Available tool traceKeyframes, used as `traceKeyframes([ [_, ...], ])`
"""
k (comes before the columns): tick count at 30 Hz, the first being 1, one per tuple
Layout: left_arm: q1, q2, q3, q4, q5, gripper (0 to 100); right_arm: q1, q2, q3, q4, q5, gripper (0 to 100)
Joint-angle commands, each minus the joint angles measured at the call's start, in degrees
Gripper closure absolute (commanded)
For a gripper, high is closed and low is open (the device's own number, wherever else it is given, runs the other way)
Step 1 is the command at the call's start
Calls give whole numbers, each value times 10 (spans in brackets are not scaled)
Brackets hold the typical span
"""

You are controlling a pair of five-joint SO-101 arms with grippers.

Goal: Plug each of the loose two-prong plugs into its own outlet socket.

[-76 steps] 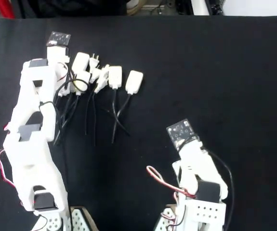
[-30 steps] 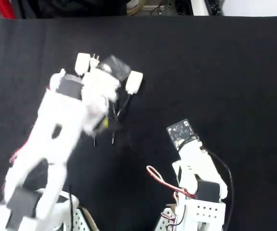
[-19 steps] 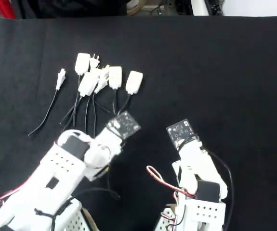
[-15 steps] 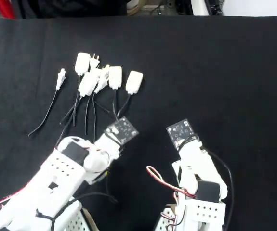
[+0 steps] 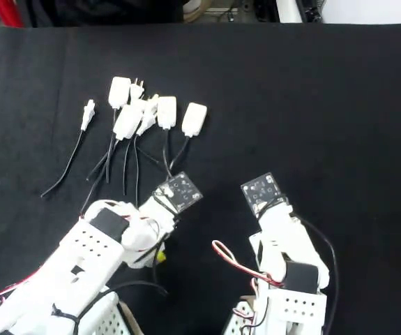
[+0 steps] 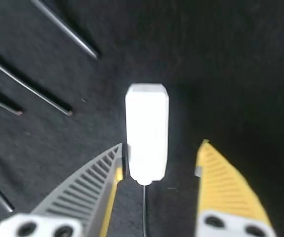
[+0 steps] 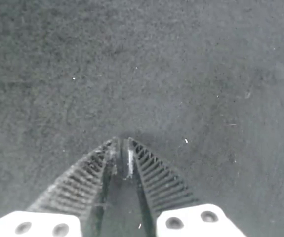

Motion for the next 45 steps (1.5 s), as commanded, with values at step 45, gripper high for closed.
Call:
traceKeyframes([
  [45,-28,-36,-138,182,-39,759,-3,-35,-3,6,2,966],
])
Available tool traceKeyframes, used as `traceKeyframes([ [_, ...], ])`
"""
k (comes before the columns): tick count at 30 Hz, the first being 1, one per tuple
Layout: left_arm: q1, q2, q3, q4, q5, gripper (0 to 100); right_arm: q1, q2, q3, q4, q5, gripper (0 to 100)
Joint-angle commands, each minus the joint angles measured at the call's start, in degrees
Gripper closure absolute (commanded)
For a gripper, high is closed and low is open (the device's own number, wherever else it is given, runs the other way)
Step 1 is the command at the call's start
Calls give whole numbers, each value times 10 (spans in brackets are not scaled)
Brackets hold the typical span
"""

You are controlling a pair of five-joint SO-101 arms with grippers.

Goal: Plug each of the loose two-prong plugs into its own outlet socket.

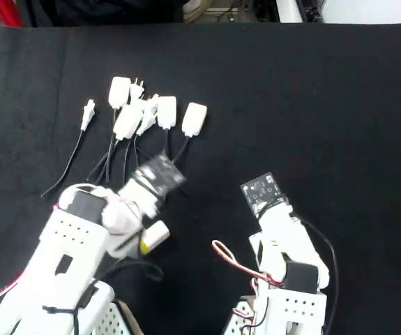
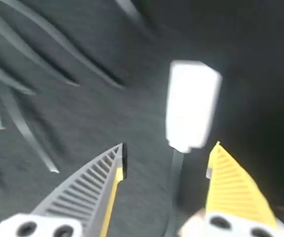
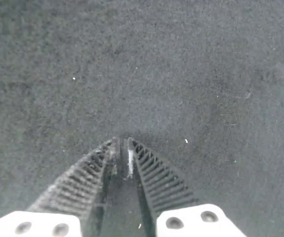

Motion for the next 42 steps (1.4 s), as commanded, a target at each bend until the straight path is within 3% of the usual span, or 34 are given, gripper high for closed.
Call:
traceKeyframes([
  [1,80,-42,-30,32,54,775,-3,-35,-3,6,2,966],
  [6,159,-139,40,7,69,839,-3,-35,-3,6,2,966],
  [11,128,-193,137,-118,58,923,-3,-35,-3,6,2,966],
  [19,190,-153,152,-100,45,956,-3,-35,-3,6,2,966],
  [31,70,16,153,-226,58,956,-3,-35,-3,6,2,966],
  [38,34,47,97,-208,59,952,-3,-35,-3,6,2,966],
  [42,-5,14,28,-127,61,898,-3,-35,-3,6,2,966],
])
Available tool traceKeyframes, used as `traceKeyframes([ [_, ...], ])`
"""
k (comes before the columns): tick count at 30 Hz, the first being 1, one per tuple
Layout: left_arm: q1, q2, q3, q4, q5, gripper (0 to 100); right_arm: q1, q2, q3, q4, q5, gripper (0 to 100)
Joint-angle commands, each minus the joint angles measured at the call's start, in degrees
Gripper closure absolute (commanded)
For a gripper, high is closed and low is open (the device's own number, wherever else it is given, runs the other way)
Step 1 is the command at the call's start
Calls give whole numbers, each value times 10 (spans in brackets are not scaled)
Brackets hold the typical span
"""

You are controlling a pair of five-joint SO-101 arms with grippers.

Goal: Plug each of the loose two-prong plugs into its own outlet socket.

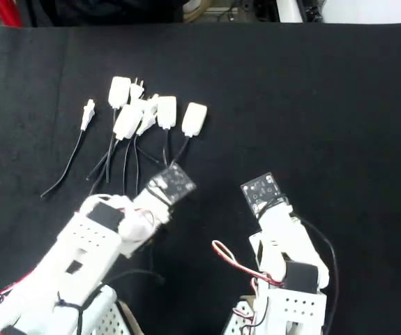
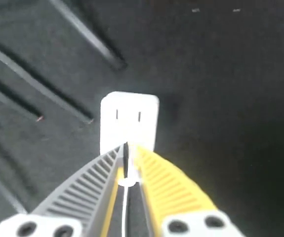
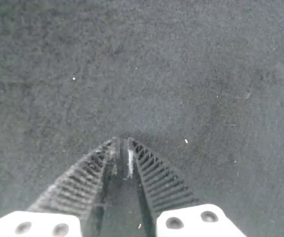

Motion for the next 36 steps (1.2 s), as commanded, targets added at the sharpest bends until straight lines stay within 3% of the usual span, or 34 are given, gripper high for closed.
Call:
traceKeyframes([
  [1,-36,-42,-84,67,5,885,-3,-35,-3,6,2,966],
  [9,-74,-269,-143,178,89,803,-3,-35,-6,-58,3,964],
  [13,-211,-387,-126,181,123,801,-5,-35,-53,-58,69,963],
  [16,-310,-424,-79,175,121,801,-5,-34,-120,-26,74,962],
  [21,-367,-428,8,128,123,803,-31,-12,-199,-11,73,897],
  [29,-390,-432,31,112,125,804,-131,266,-339,-84,-7,874],
  [36,-426,-433,122,52,124,805,-245,581,-527,-184,-164,871],
])
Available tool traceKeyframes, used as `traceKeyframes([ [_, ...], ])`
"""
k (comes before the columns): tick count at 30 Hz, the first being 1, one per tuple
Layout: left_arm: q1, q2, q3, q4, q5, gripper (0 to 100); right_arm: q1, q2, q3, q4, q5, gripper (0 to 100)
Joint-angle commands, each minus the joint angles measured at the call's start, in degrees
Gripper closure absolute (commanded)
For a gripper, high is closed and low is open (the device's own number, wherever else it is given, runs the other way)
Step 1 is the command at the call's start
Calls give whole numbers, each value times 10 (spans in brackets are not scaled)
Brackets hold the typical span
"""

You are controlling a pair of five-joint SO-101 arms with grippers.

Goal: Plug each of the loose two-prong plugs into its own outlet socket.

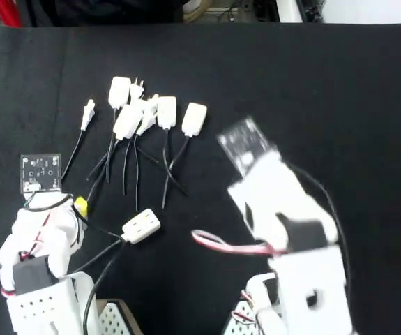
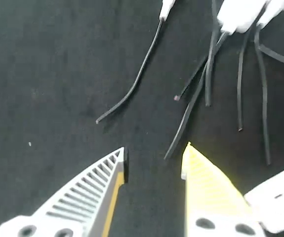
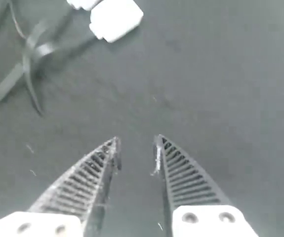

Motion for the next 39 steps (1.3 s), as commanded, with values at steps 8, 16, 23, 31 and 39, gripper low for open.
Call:
traceKeyframes([
  [8,-11,-4,49,-40,3,805,-97,403,-196,-242,-132,871],
  [16,-7,-4,58,-41,2,805,-121,617,-327,-334,-223,871],
  [23,-6,-4,66,-41,2,805,-154,795,-498,-333,-411,870],
  [31,-6,-4,67,-37,2,805,-171,965,-729,-227,-537,787],
  [39,-6,-4,67,-37,2,805,-172,1067,-923,-51,-573,806],
])
